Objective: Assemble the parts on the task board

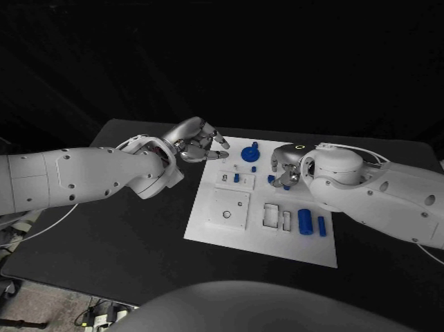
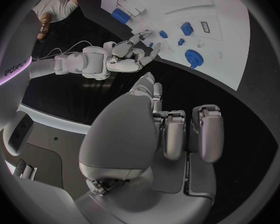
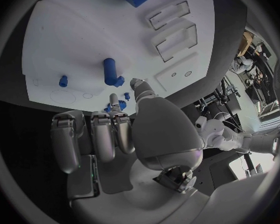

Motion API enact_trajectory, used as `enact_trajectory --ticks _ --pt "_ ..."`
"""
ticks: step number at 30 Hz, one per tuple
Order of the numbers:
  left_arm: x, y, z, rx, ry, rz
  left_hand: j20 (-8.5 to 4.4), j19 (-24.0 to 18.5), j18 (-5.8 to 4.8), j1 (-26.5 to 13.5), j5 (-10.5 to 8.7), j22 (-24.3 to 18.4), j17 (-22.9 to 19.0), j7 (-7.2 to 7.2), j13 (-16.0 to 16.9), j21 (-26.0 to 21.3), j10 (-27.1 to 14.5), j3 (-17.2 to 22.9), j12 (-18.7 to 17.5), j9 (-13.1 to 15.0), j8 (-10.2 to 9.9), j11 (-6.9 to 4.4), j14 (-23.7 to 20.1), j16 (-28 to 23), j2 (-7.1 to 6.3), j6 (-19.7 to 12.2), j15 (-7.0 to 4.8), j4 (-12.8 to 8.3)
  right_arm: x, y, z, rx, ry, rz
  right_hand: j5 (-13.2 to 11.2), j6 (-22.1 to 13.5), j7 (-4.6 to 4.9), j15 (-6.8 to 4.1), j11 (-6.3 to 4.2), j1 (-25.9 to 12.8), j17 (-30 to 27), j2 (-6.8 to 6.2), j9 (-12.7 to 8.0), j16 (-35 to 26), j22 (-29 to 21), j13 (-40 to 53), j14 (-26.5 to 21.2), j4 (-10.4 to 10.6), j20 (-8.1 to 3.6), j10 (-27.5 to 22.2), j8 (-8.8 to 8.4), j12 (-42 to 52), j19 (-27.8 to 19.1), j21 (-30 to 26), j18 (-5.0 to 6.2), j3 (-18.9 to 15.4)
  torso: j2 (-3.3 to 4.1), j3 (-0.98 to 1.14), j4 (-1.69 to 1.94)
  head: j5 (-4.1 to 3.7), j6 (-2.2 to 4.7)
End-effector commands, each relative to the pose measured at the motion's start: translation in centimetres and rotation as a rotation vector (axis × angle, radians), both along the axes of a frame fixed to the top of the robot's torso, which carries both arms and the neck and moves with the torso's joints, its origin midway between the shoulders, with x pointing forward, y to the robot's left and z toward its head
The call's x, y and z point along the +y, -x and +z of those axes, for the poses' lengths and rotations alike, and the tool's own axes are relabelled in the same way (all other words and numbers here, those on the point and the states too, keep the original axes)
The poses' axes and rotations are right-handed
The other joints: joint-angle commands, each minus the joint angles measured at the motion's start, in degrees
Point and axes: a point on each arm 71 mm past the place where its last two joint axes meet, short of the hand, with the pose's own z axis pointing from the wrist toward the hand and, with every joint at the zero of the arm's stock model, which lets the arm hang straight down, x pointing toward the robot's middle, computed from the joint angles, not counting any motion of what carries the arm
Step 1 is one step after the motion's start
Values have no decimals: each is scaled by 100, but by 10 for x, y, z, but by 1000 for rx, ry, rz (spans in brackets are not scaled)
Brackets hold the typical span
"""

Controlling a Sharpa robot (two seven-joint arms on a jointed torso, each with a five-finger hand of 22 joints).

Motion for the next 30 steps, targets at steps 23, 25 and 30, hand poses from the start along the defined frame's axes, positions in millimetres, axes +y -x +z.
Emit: enact_trajectory --ticks 23,25,30 --pt "-6 -1 -4 58 -23 -12 13 469 -115 -27 -18 1423 1508 -13 1507 7 596 38 1 -12 -35 4 603 14 112 22 15 -2 6 -10 -15 7 -6 20 28 -321 90 114 111 -191 1508 -71 183 20 1426 1506 596 -136 107 611 -406 16 465 -149 -22 566 -4 2 3 76 0" --pt "-6 -1 -4 61 -24 -12 13 469 -115 -27 -18 1423 1508 -13 1507 7 596 38 1 -12 -35 4 603 14 112 22 15 -2 6 -10 -16 7 -12 22 71 -275 79 109 102 -305 1508 -63 200 20 1428 1506 596 -82 105 611 -409 16 467 -147 -22 594 -3 1 2 61 0" --pt "-4 -1 -5 69 -27 -10 13 466 -114 -36 -23 1421 1508 -14 1507 2 596 42 1 -14 -36 4 603 14 128 21 14 -3 8 -9 -20 21 -16 30 285 -106 52 95 82 -436 1508 -84 238 20 1438 1506 596 -56 94 611 -420 16 481 -130 -28 739 -2 3 5 66 0"
